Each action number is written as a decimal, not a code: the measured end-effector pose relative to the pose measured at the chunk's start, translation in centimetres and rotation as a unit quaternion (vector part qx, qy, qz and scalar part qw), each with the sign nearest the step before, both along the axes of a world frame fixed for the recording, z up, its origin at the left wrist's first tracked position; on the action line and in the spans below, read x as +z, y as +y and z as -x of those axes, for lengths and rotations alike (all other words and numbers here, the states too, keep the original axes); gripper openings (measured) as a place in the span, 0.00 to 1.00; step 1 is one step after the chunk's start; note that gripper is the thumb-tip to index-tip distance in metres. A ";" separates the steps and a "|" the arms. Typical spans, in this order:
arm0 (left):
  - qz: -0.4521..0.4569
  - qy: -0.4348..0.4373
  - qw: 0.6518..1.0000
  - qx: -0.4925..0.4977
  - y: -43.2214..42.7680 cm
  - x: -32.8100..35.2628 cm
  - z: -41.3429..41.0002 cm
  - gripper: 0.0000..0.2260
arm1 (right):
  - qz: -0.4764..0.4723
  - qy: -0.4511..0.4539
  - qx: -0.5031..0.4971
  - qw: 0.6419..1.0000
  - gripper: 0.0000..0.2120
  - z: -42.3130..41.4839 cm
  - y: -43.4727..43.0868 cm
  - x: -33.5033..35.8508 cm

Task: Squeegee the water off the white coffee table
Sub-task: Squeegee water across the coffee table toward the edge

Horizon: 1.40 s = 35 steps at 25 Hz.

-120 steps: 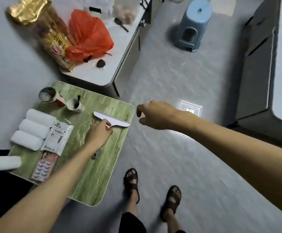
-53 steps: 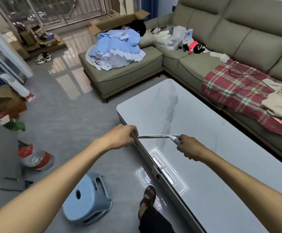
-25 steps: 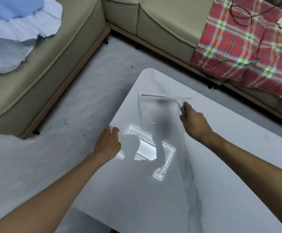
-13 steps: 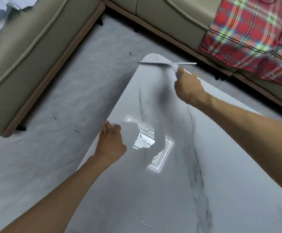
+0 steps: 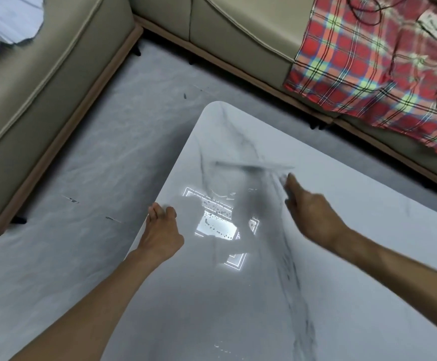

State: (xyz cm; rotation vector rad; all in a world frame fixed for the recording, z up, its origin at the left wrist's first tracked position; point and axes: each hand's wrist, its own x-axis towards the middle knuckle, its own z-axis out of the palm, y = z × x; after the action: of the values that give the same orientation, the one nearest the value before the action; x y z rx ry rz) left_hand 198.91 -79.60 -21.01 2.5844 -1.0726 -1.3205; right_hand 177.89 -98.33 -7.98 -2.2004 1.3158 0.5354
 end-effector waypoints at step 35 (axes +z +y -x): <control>0.022 0.001 0.999 -0.040 1.1 -1.2 -0.1 0.21 | 0.010 0.017 0.086 0.996 0.32 -3.2 5.1 -5.4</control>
State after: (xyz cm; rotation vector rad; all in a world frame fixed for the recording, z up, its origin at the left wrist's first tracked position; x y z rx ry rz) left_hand 199.02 -78.49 -22.20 2.5338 -1.2014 -1.3002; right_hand 181.06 -93.28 -13.34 -2.3444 1.1599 0.6289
